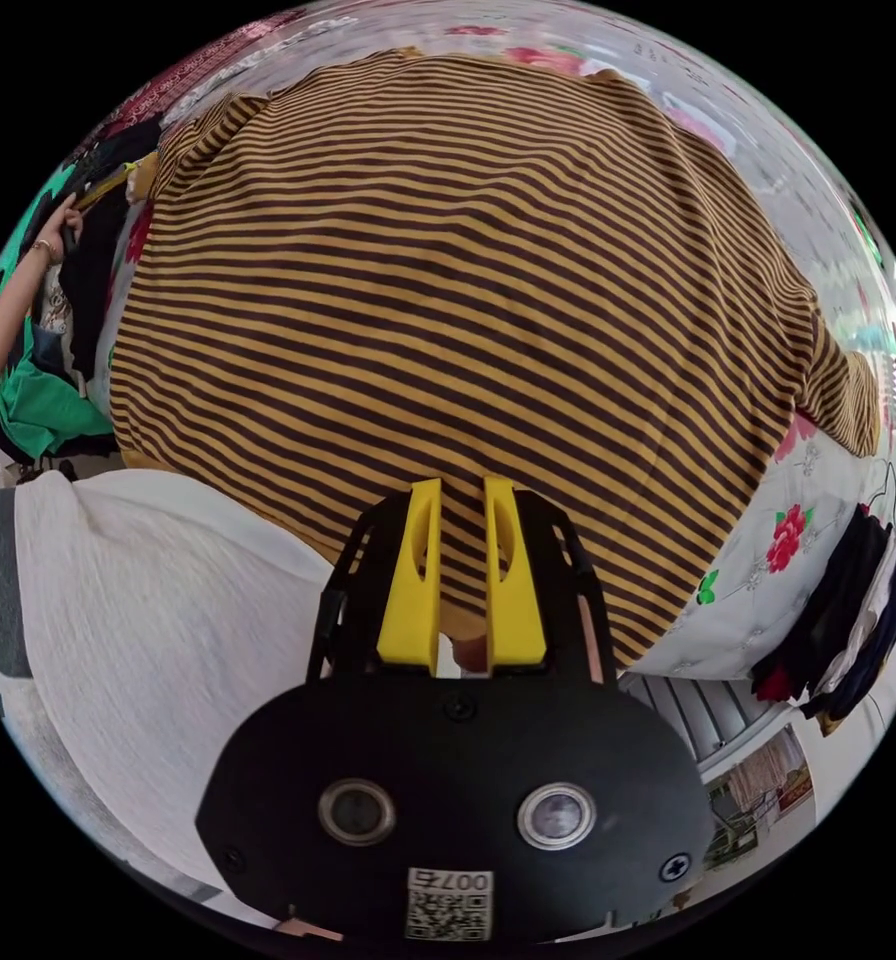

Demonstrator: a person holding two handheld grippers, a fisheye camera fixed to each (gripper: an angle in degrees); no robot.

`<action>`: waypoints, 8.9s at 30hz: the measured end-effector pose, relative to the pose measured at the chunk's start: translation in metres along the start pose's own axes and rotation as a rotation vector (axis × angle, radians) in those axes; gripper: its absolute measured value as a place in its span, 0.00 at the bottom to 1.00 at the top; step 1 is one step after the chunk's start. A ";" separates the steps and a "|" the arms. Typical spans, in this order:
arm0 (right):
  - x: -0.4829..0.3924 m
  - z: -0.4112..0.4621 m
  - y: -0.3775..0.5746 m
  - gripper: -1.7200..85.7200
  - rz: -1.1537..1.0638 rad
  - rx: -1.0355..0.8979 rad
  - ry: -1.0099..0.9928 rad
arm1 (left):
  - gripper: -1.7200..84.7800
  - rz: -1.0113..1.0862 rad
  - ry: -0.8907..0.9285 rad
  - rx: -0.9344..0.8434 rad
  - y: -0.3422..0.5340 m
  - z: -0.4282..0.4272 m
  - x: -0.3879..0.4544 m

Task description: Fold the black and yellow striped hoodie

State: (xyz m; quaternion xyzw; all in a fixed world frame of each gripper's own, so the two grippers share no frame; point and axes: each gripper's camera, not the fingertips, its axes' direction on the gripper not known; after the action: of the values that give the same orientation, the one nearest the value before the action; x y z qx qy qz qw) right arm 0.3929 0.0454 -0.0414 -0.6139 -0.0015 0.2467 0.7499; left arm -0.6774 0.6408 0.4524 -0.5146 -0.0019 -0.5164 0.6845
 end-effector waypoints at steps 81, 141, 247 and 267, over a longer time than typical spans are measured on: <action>-0.058 -0.043 -0.240 0.06 -0.456 0.195 -0.162 | 0.03 0.947 -0.128 -0.223 0.330 0.094 0.279; 0.570 -0.061 0.067 0.07 0.816 0.463 -0.131 | 0.01 0.418 -0.185 -0.585 0.293 0.133 0.291; -0.013 -0.043 -0.055 0.08 -0.690 0.418 -0.386 | 0.01 0.574 -0.149 -0.436 0.286 0.126 0.324; 0.042 -0.104 -0.040 0.04 -0.582 0.646 -0.490 | 0.01 0.653 -0.242 -0.452 0.245 0.155 0.293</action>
State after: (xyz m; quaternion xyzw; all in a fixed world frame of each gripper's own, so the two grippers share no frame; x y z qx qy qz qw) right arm 0.4759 -0.0398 -0.0425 -0.2483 -0.2726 0.1520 0.9170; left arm -0.2850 0.5285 0.5100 -0.6823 0.1944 -0.1956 0.6771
